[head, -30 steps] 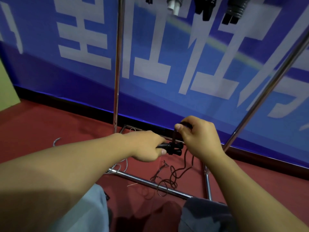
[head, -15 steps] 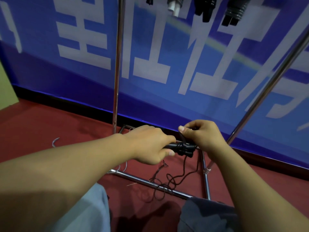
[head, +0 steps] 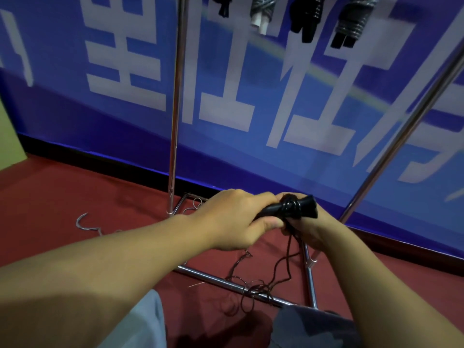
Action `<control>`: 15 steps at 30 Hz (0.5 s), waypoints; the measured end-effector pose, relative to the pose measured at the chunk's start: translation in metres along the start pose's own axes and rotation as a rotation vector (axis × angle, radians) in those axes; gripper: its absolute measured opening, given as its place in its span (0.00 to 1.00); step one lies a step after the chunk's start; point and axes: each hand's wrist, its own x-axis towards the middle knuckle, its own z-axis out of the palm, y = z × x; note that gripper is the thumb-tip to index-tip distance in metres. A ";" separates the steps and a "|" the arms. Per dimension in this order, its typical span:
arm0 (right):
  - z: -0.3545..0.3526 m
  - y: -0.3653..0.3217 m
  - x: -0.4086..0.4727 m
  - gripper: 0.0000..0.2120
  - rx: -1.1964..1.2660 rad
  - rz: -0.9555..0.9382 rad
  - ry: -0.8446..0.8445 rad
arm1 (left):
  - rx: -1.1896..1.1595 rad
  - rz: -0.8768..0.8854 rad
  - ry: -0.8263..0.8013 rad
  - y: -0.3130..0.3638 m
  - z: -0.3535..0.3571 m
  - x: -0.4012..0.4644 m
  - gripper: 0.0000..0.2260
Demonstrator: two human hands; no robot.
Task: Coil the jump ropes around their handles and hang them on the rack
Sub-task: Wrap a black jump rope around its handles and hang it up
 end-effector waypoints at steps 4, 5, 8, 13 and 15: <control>0.009 -0.006 0.004 0.11 0.065 0.064 0.075 | -0.100 -0.130 0.103 -0.006 0.000 0.004 0.12; 0.010 -0.007 0.005 0.12 0.094 0.073 0.086 | -0.115 -0.148 0.131 -0.007 -0.001 0.004 0.12; 0.011 -0.009 0.006 0.14 0.106 0.087 0.106 | -0.189 -0.205 0.220 -0.011 0.000 0.004 0.10; 0.010 -0.010 0.010 0.20 0.139 0.131 0.128 | -0.327 -0.317 0.336 -0.018 0.000 0.008 0.10; 0.011 -0.012 0.010 0.21 0.193 0.154 0.134 | -0.340 -0.368 0.380 -0.021 -0.001 0.010 0.13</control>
